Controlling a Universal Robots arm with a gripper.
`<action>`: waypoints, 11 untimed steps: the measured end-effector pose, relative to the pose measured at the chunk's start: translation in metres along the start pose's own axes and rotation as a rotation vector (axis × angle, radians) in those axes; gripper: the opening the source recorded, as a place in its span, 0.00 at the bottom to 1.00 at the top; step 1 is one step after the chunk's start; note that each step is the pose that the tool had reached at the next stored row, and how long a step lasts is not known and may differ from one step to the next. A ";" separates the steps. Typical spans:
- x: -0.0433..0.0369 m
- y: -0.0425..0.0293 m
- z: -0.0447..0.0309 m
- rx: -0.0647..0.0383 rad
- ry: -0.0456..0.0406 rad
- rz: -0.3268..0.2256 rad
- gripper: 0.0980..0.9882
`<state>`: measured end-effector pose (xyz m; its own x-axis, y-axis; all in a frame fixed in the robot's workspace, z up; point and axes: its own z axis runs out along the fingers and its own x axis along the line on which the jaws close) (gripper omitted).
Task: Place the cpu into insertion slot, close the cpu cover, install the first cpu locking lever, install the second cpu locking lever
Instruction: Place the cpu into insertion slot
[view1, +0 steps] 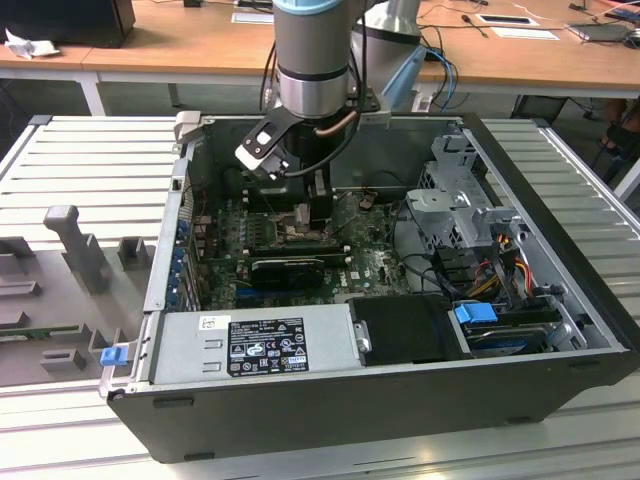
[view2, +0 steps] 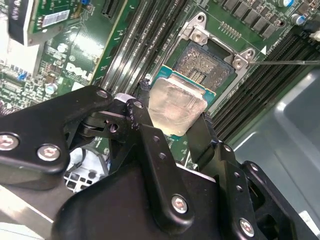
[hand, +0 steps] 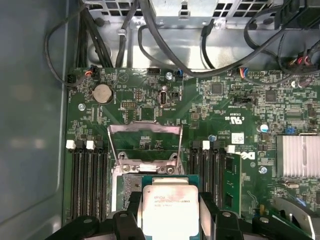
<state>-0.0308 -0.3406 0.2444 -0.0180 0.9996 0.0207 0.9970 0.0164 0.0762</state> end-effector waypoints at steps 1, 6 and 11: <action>0.0013 -0.0004 0.0028 0.000 0.0003 -0.002 0.50; 0.0033 -0.0105 0.0105 0.000 0.0003 -0.002 0.50; 0.0078 -0.0156 0.0157 0.000 0.0003 -0.002 0.50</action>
<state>-0.0453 -0.3328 0.2277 -0.0202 0.9996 0.0208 0.9969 0.0185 0.0762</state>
